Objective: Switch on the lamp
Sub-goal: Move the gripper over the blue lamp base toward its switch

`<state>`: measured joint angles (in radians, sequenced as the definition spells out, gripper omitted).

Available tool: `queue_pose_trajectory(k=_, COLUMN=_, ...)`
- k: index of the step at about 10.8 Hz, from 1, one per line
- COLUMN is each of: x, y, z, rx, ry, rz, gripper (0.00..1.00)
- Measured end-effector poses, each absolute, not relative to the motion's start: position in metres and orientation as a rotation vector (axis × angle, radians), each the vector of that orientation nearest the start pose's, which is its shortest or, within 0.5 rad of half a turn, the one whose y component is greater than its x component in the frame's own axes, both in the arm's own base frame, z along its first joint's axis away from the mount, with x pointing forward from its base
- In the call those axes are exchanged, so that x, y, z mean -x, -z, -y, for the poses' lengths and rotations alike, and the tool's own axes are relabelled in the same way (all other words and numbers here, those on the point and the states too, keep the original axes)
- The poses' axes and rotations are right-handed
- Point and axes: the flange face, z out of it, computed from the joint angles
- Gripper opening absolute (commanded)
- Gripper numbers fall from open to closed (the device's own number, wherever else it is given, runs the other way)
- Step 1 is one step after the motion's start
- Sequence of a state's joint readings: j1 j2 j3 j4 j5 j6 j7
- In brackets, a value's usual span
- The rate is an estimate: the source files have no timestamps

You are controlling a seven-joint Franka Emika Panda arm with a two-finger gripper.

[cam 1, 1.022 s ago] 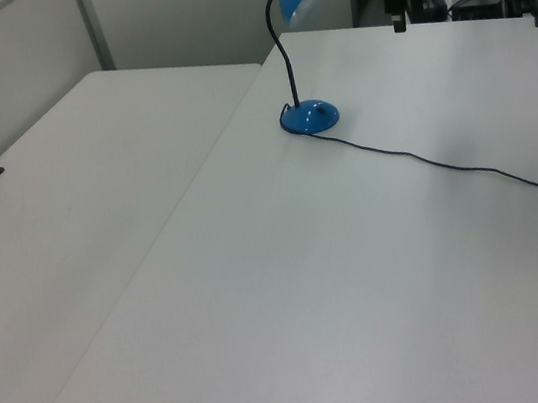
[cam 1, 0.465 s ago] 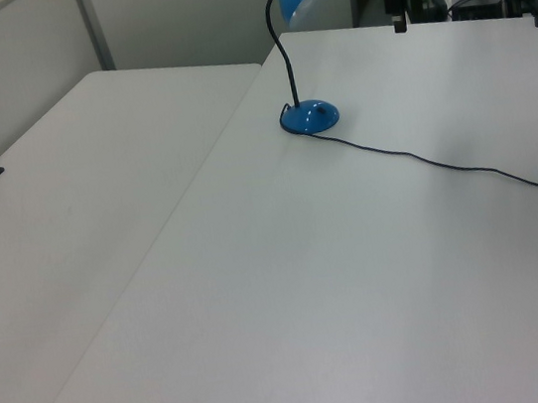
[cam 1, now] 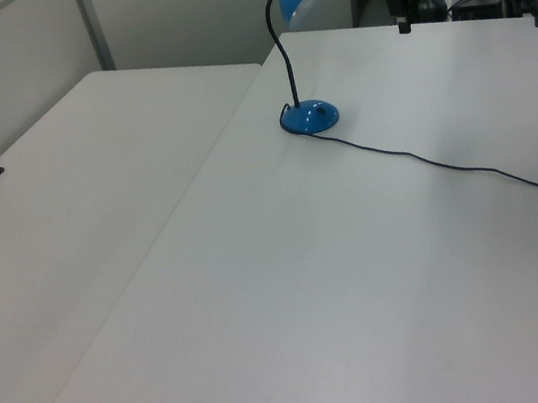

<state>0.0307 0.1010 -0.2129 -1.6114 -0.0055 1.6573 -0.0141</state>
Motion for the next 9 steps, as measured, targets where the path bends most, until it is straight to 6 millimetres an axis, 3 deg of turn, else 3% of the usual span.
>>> queue_pose_trajectory(k=4, x=-0.598, y=-0.562, z=0.104, rx=3.161, ry=0.135, rz=-0.303, gripper=0.11)
queue_pose_trajectory(k=9, x=-0.640, y=-0.513, z=0.106, rx=3.148, ry=0.348, rz=-0.452, gripper=0.09)
